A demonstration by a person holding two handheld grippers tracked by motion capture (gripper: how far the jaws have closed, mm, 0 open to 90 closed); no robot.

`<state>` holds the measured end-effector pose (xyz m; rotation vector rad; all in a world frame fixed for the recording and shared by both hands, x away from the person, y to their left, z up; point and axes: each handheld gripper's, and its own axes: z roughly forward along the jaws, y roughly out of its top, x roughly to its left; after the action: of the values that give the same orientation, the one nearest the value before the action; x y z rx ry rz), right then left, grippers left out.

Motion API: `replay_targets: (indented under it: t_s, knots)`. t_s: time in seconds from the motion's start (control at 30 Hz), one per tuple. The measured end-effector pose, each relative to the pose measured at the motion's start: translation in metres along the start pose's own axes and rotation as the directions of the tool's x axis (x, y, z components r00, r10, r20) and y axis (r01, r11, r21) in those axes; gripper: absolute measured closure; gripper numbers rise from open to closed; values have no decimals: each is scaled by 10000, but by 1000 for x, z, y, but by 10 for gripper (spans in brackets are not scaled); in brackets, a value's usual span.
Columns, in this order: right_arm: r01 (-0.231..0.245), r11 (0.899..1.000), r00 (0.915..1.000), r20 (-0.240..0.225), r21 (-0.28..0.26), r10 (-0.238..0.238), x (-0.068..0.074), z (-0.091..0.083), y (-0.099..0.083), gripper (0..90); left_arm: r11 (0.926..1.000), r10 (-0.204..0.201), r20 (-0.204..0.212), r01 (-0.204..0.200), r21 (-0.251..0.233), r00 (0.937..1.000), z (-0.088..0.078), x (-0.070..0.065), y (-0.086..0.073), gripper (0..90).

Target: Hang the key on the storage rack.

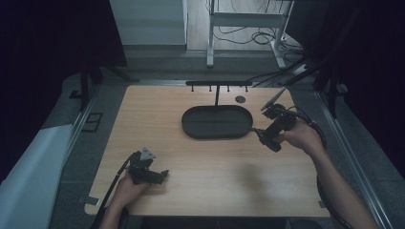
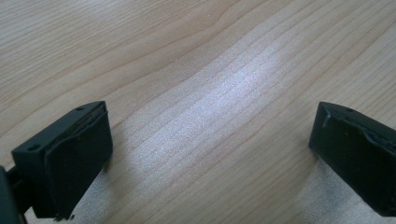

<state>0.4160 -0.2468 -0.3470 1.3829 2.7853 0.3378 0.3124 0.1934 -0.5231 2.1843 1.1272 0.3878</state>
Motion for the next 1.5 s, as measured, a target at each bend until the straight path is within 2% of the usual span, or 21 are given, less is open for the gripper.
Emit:
replay_targets:
  t_s: [0.4, 0.8, 1.5]
  knots:
    - [-215, 9996, 9994, 253, -205, 220, -3, -21, 26, 489, 10000, 4, 15, -4, 22, 10000, 0, 0, 0, 0]
    - [-513, 9965, 9963, 649, -664, 556, -7, -42, 53, 489, 10000, -2, 19, 2, 31, 10000, 0, 0, 0, 0]
    - [-1019, 9901, 9914, 726, -962, 1091, -19, -53, 81, 490, 10000, 21, 24, -21, 51, 10000, 0, 0, 0, 0]
